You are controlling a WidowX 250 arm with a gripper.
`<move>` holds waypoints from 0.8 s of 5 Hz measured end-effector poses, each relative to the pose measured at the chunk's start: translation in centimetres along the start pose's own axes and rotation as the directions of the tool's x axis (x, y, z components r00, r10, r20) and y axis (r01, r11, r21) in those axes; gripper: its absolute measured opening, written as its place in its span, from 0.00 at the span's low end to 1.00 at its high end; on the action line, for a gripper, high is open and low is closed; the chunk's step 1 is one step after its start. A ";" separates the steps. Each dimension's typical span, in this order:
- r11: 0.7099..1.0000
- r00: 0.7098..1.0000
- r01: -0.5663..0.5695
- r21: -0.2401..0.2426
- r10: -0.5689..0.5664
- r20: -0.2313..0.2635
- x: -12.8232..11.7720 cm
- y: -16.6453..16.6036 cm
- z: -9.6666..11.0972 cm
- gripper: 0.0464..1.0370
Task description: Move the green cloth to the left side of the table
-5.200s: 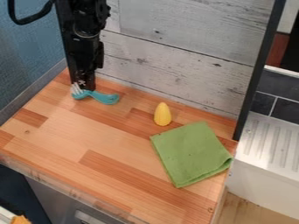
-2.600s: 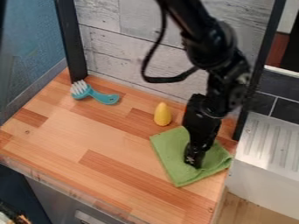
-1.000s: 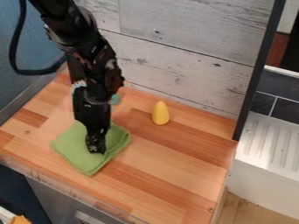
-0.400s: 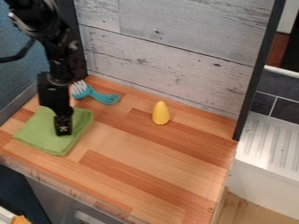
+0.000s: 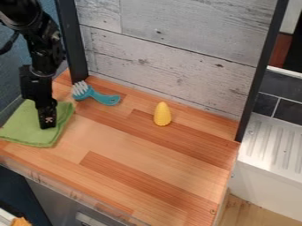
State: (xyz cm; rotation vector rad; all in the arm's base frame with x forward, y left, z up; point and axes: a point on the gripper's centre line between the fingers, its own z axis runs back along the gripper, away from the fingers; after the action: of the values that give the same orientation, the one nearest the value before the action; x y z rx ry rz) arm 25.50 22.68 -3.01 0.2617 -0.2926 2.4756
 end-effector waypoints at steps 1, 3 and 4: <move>1.000 1.000 -0.008 0.007 0.008 -0.016 0.1 0.0 0.0 0.96; 1.000 0.985 -0.013 0.002 0.013 -0.173 0.1 0.9 3.6 0.96; 0.999 0.964 -0.034 -0.031 0.024 -0.266 0.5 0.6 6.9 0.96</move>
State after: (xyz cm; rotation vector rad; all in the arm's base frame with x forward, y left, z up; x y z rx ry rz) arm 25.60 20.64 3.62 -0.0907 -0.2275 2.4945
